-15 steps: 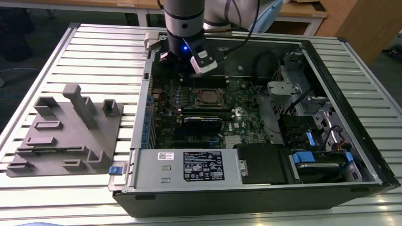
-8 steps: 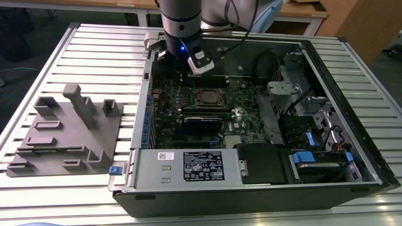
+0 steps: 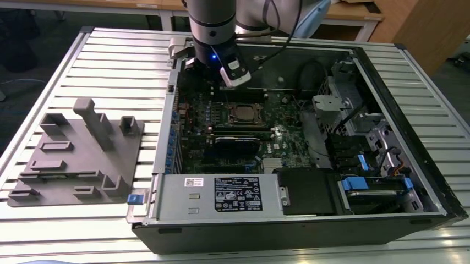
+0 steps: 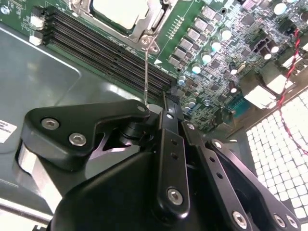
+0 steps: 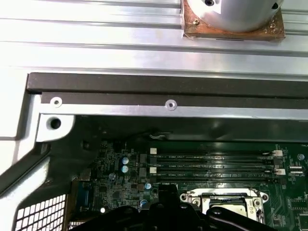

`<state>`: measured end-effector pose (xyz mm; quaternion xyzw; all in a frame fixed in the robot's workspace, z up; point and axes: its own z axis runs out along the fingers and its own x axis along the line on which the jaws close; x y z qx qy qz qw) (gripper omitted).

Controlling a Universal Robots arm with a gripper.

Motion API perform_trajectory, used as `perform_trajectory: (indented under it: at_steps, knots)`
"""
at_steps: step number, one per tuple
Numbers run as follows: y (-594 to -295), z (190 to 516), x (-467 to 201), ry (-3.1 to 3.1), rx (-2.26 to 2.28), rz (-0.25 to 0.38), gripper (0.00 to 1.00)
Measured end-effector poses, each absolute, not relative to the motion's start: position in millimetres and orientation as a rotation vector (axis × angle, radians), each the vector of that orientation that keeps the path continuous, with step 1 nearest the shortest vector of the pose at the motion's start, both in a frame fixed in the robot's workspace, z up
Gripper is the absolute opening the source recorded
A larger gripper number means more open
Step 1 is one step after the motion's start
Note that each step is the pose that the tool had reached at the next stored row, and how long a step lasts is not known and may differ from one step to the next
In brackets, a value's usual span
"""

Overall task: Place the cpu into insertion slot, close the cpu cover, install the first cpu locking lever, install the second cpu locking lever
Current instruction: 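Install the first cpu locking lever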

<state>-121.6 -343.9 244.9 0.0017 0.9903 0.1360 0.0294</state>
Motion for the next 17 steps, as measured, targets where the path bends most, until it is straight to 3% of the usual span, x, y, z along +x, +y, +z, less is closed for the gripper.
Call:
perform_trajectory:
  at_steps: [17]
  knots:
    - [-344, 245, -89, 3.055, 0.013, 0.409, 0.10]
